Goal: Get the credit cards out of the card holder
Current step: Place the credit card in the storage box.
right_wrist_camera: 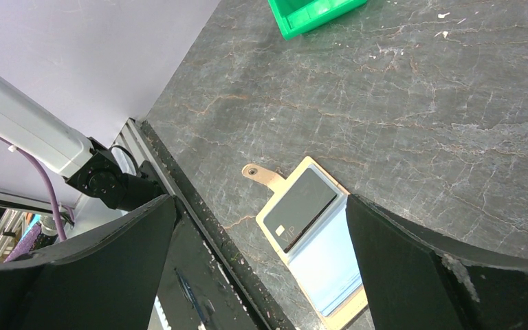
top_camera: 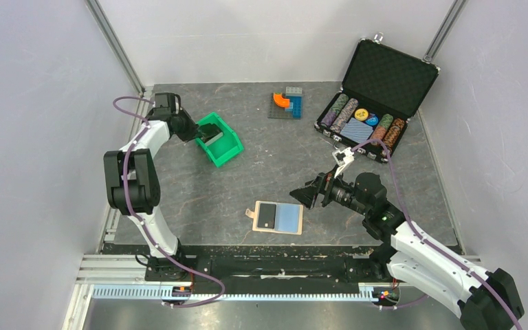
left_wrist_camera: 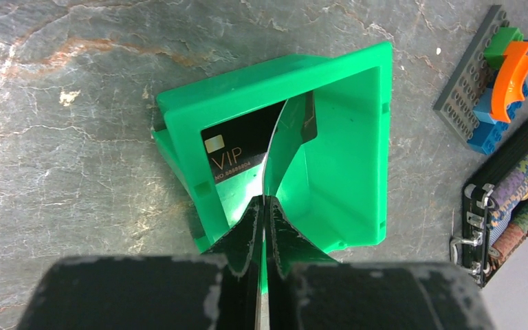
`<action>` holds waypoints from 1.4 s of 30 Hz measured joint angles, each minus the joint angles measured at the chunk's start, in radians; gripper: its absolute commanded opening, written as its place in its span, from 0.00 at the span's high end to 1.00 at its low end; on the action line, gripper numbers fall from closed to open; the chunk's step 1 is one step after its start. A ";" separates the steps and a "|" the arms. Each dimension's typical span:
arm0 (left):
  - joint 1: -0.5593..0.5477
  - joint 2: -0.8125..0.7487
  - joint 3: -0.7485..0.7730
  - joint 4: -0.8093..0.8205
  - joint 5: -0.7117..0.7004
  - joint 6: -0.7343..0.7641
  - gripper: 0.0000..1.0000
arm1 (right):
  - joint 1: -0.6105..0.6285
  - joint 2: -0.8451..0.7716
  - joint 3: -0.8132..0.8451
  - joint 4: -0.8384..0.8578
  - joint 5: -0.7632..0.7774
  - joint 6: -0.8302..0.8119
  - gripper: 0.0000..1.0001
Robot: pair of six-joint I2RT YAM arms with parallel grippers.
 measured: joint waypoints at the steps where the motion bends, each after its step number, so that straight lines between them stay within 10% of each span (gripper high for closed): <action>1: 0.000 0.000 -0.006 0.005 -0.006 -0.008 0.94 | 0.000 0.000 0.000 0.000 0.000 0.000 0.02; 42: -0.021 -0.069 0.048 -0.056 -0.058 -0.019 0.63 | 0.000 0.016 0.008 -0.016 0.041 -0.008 0.04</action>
